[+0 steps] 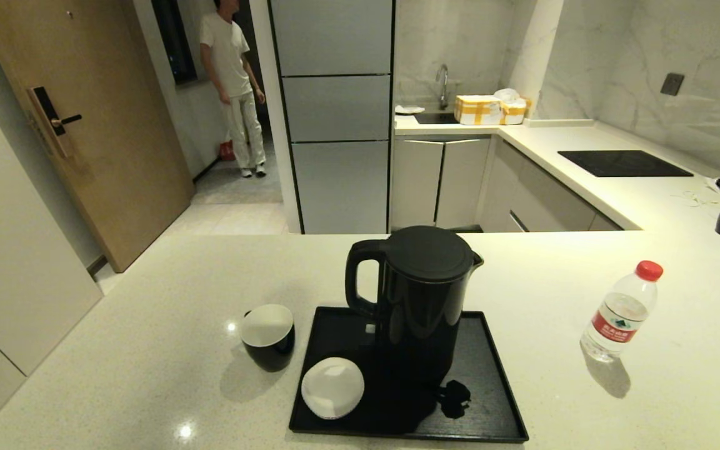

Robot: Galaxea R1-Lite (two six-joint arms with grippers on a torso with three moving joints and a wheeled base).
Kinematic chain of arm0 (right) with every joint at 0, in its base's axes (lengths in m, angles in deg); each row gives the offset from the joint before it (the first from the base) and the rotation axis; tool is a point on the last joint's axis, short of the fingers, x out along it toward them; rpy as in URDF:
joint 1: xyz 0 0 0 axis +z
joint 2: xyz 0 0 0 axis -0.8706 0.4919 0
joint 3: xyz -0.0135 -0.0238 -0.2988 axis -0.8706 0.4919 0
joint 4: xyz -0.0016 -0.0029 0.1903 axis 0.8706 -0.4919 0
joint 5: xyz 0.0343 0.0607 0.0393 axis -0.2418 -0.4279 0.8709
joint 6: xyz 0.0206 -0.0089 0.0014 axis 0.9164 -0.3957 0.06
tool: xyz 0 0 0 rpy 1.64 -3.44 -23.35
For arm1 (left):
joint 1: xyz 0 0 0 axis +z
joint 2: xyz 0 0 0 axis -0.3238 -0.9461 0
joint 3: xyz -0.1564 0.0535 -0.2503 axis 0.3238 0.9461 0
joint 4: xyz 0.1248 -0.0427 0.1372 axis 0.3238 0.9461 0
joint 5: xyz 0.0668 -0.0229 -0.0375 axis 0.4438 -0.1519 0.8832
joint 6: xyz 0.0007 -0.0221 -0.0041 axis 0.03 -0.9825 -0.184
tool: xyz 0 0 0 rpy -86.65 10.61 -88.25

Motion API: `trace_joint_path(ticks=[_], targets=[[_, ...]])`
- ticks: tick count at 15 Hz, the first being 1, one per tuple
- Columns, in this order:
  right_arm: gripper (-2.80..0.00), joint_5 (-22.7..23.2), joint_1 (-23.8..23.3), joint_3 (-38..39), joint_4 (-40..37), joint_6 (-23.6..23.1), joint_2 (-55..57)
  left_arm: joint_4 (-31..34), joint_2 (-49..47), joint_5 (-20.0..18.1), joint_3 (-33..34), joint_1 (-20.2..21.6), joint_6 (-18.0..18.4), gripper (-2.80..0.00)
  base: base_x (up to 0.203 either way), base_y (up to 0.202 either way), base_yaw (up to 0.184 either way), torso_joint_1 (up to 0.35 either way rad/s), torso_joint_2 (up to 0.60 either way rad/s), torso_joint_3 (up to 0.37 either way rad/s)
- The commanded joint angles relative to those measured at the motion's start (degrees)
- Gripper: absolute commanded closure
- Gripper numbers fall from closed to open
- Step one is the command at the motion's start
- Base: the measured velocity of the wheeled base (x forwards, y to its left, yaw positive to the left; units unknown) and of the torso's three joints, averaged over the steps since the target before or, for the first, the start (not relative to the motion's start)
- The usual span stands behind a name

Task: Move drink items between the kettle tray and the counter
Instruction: Return the bottled water to its original position

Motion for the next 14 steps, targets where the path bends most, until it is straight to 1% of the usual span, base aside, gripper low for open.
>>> trace_joint_path(ticks=[1, 3, 6, 8, 11, 14], targets=[[0.0, 0.05, 0.04, 0.09, 0.0, -0.03, 0.0, -0.09, 0.09, -0.01, -0.15, 0.01, -0.52, 0.0, 0.0, 0.0, 0.0, 0.0, 0.0, 0.0], [0.0, -0.03, -0.02, 0.09, 0.0, -0.03, 0.0, -0.18, 0.09, 0.26, -0.06, -0.06, -0.81, 0.0, 0.0, 0.0, 0.0, 0.0, 0.0, 0.0], [0.0, 0.06, -0.02, 0.09, 0.0, -0.03, 0.0, -0.18, 0.09, 0.61, -0.06, 0.03, -2.66, 0.0, 0.0, 0.0, 0.0, 0.0, 0.0, 0.0], [0.0, 0.03, 0.04, 0.09, 0.0, -0.03, 0.0, -0.18, 0.09, 0.61, -0.06, 0.03, -2.57, 0.0, 0.0, 0.0, 0.0, 0.0, 0.0, 0.0], [0.0, 0.07, 0.07, 0.09, -0.26, -1.79, 0.0, -0.18, 0.09, 0.61, -0.06, 0.02, -2.66, 0.0, 0.0, 0.0, 0.0, 0.0, 0.0, 0.0], [0.0, 0.14, 0.0, 0.09, -0.14, -1.65, 0.0, -0.18, 0.09, 0.61, -0.06, 0.0, -2.62, 0.0, 0.0, 0.0, 0.0, 0.0, 0.0, 0.0]])
